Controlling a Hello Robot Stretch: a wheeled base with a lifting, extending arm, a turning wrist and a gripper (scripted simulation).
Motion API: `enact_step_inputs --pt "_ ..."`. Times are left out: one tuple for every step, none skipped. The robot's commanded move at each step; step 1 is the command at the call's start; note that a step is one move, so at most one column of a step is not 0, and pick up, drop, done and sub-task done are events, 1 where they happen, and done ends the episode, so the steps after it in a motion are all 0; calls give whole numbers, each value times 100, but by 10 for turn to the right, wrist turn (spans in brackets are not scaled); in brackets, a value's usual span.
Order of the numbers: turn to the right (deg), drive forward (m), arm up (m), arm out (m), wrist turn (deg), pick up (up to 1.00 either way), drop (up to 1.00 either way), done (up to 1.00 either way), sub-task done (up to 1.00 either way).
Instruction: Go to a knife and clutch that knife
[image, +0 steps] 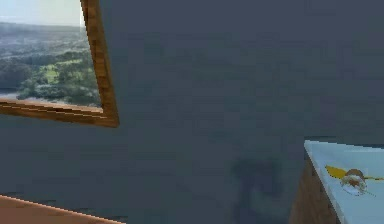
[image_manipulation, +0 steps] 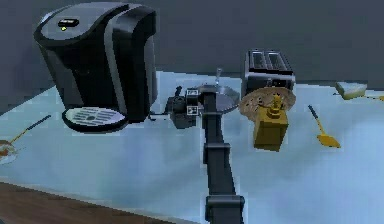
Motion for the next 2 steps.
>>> enact_step_inputs --pt "0 0 10 0 0 0 0 0 0" --pt "0 0 0 0 0 0 0 100 0"
